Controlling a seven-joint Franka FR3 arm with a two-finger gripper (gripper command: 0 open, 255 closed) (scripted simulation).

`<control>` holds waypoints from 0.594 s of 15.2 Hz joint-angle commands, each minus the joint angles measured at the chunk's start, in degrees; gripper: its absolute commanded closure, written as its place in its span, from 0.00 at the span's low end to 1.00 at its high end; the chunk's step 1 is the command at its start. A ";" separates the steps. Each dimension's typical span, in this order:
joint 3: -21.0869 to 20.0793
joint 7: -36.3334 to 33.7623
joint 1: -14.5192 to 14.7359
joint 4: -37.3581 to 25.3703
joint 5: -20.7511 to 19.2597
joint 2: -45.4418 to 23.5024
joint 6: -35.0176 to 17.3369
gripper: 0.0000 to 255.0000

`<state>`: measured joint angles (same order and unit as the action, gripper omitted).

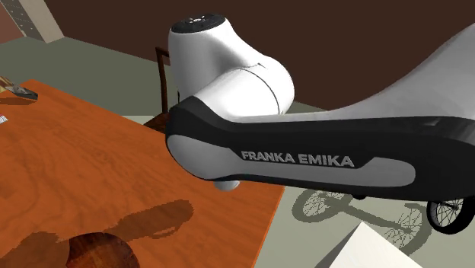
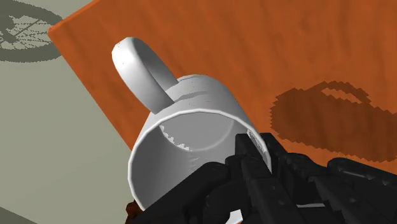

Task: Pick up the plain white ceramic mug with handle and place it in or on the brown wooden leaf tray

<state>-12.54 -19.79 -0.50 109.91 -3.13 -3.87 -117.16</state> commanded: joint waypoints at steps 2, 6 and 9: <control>-1.76 -4.11 2.15 -2.57 -0.72 -1.41 1.38 1.00; -3.95 -9.68 5.25 -6.89 -2.07 -4.26 3.27 1.00; -5.40 -13.79 7.76 -10.94 -3.34 -6.99 4.98 1.00</control>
<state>-17.45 -32.02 6.34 100.74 -5.92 -9.59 -112.83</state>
